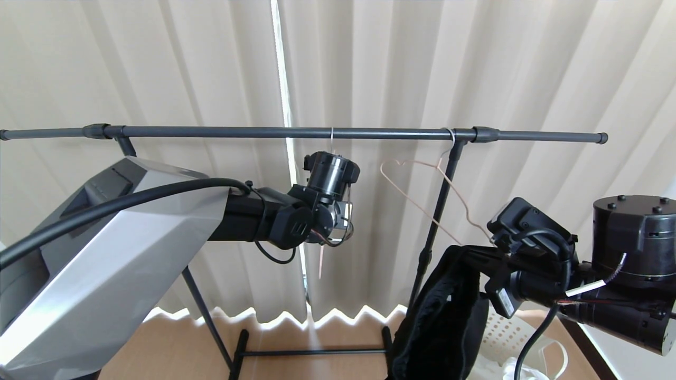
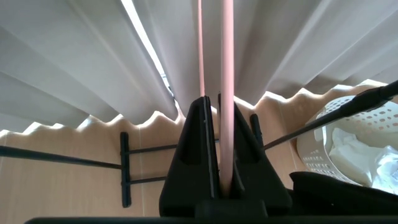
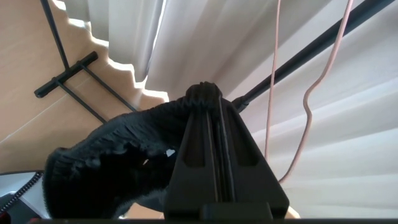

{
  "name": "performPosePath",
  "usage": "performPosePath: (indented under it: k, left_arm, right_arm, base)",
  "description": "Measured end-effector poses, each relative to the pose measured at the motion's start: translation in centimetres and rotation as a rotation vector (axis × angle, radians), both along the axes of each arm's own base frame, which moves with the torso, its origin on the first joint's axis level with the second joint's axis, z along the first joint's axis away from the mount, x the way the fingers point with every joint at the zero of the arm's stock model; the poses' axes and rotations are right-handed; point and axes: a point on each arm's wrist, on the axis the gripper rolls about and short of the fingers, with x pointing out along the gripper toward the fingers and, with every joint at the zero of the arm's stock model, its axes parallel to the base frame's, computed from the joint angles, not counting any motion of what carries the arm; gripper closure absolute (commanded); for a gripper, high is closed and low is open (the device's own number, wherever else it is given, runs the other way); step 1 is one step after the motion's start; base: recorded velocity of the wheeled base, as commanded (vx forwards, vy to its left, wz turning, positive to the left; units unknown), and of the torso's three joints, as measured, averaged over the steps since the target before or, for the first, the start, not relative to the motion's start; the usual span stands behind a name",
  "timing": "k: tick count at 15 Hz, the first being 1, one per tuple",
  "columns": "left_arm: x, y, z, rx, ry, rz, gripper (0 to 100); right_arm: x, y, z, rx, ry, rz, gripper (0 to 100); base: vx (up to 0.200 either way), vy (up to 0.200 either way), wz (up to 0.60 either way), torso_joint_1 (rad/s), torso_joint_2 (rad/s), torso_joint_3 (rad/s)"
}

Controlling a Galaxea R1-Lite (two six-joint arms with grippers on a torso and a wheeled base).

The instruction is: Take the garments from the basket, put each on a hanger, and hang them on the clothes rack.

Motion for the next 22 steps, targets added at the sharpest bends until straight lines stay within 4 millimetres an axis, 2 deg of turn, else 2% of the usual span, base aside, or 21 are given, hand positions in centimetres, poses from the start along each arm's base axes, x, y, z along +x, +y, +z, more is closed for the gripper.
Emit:
performPosePath:
  k: [4, 6, 10, 16, 22]
  left_arm:
    - [-0.4, 0.3, 1.1, -0.011, -0.017, -0.001, 100]
    - [-1.4, 0.4, 1.9, -0.011, -0.020, -0.013, 100]
    - [-4.7, 0.8, 3.4, 0.001, -0.011, -0.056, 100]
    - [-9.6, 3.1, 4.5, 0.014, -0.013, -0.101, 100]
    - [-14.6, 6.8, 2.6, 0.030, -0.072, -0.182, 100]
  right_arm:
    - [0.0, 0.0, 0.0, -0.001, 0.000, 0.000, 100]
    - [0.0, 0.0, 0.0, -0.001, 0.000, 0.001, 100]
    - [0.0, 0.0, 0.1, 0.002, -0.004, 0.000, 100]
    - [-0.1, 0.0, 0.2, 0.002, -0.007, 0.002, 100]
    - [-0.1, 0.0, 0.2, 0.002, -0.007, 0.000, 100]
  base:
    - [0.000, 0.000, 0.00, 0.000, 0.00, 0.000]
    - [0.000, 0.000, 0.00, 0.000, 0.00, 0.000]
    - [0.000, 0.000, 0.00, 0.000, 0.00, 0.000]
    - [0.000, 0.000, 0.00, 0.000, 0.00, 0.000]
    - [0.000, 0.000, 0.00, 0.000, 0.00, 0.000]
